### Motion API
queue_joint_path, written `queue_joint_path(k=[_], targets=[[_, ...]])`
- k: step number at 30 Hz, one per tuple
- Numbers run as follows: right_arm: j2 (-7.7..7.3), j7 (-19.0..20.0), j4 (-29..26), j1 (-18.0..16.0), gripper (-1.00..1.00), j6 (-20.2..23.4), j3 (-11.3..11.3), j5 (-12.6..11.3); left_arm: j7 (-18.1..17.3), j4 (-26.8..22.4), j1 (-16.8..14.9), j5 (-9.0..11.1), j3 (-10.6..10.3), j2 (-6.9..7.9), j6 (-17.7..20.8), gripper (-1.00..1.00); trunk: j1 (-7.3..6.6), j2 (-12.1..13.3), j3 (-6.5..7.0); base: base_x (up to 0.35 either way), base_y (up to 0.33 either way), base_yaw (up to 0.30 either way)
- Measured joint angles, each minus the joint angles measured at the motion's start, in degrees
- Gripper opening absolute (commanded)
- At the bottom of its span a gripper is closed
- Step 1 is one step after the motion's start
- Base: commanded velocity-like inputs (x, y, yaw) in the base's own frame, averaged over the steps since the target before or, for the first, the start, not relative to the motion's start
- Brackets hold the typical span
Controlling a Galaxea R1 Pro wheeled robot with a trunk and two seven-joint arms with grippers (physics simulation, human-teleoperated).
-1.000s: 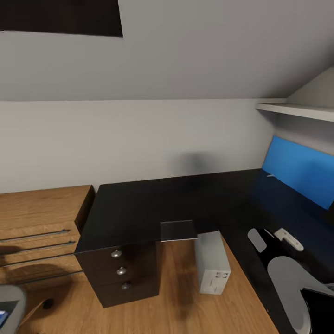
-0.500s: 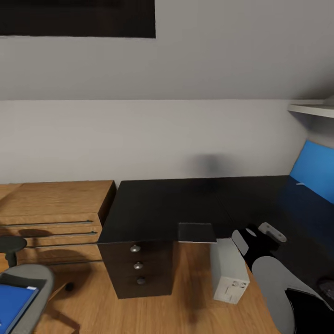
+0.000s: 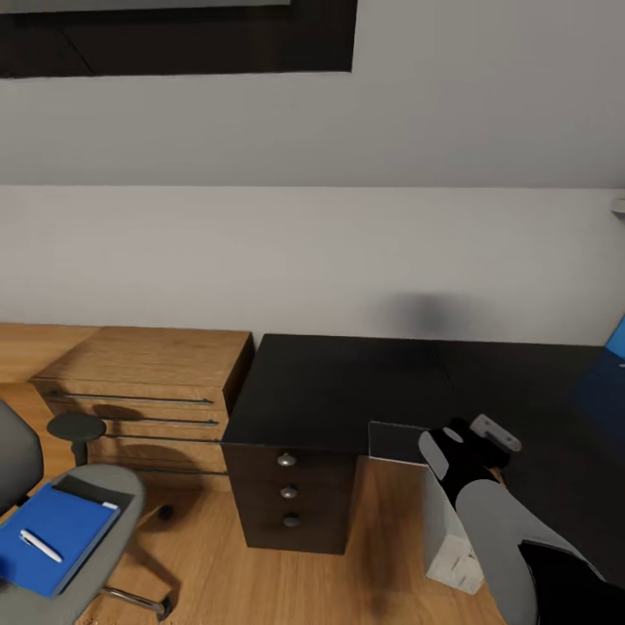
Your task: In the bedroom, organize the workspace by keeping the computer under the desk, ensuring the monitor is on the desk, placing the keyboard on the desk next to the monitor, placing the mouse on the desk next to the keyboard, moving the folder from the swivel chair onto the desk next to the mouse, stacking the notebook on top of the folder with the pen on top of the notebook, and positioning the swivel chair next to the desk.
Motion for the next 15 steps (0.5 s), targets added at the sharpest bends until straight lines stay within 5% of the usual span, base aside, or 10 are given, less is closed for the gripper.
queue_joint_path(k=[4, 11, 15], targets=[[0.82, 0.0, 0.0, 0.1, 1.0, 0.0, 0.0, 0.3, -0.1, 0.0, 0.0, 0.0, 0.0, -0.04, 0.0, 1.0, 0.0, 0.0, 0.0, 0.0, 0.0, 0.279], [4.43, -0.5, 0.1, 0.3, 1.0, -0.1, 0.0, 5.6, -0.1, 0.0, 0.0, 0.0, 0.0, -0.05, 0.0, 1.0, 0.0, 0.0, 0.0, 0.0, 0.0, 0.28], [5.25, -0.5, 0.3, 0.3, 1.0, 0.0, 0.0, 6.0, -0.1, 0.0, 0.0, 0.0, 0.0, -0.05, 0.0, 1.0, 0.0, 0.0, 0.0, 0.0, 0.0, 0.28]])
